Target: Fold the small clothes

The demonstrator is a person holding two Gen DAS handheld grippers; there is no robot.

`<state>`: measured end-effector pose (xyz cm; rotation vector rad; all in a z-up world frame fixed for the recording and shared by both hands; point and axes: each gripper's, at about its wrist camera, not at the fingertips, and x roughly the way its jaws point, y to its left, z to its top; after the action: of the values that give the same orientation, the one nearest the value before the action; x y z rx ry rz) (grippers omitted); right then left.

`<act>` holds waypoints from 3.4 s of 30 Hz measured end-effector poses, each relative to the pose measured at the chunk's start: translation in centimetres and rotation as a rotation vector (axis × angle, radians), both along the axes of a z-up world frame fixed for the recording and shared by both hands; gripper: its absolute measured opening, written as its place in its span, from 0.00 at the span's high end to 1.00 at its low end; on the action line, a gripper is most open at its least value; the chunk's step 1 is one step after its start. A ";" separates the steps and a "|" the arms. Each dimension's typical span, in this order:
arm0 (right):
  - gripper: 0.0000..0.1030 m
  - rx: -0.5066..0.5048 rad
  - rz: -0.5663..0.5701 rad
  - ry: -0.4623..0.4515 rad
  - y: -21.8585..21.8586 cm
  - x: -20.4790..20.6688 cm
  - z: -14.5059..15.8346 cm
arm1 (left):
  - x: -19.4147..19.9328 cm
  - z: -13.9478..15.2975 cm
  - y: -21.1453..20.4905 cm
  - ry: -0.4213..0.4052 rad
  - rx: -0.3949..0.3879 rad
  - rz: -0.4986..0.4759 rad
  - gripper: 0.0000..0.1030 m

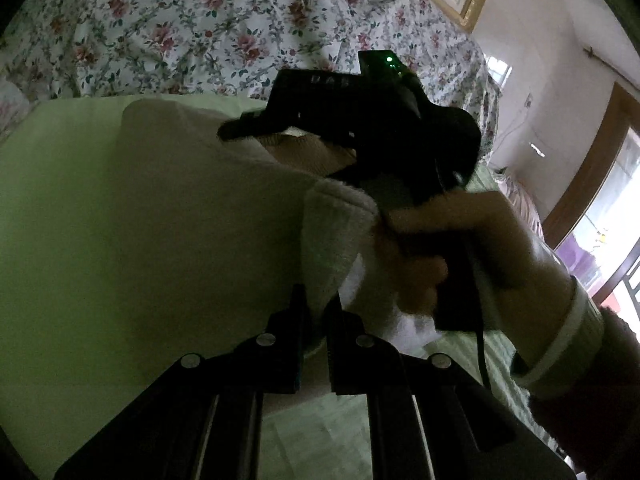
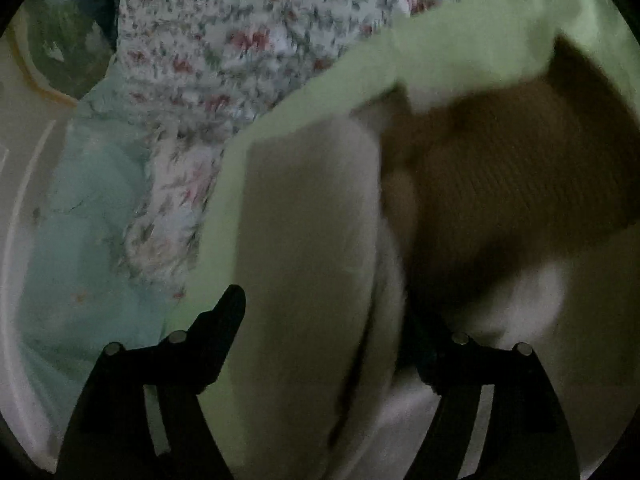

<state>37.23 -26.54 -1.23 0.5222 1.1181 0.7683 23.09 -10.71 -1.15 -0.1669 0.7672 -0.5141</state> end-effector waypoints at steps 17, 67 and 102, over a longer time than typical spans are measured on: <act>0.82 0.035 0.076 -0.143 -0.5 -1.3 5.9 | -1.9 3.6 -1.7 -0.062 -0.074 -0.073 0.93; 0.32 -0.143 -0.274 -0.080 -16.2 -6.4 -1.6 | 6.1 -3.2 5.0 0.309 -0.246 0.117 0.07; 0.57 0.030 -0.057 -0.004 -3.1 -17.7 -5.4 | -9.1 -4.9 16.7 0.267 -0.233 0.179 0.37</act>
<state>19.54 -29.66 -6.59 0.5754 1.0846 0.7376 13.95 6.02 -6.08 -0.5237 0.9414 -0.4141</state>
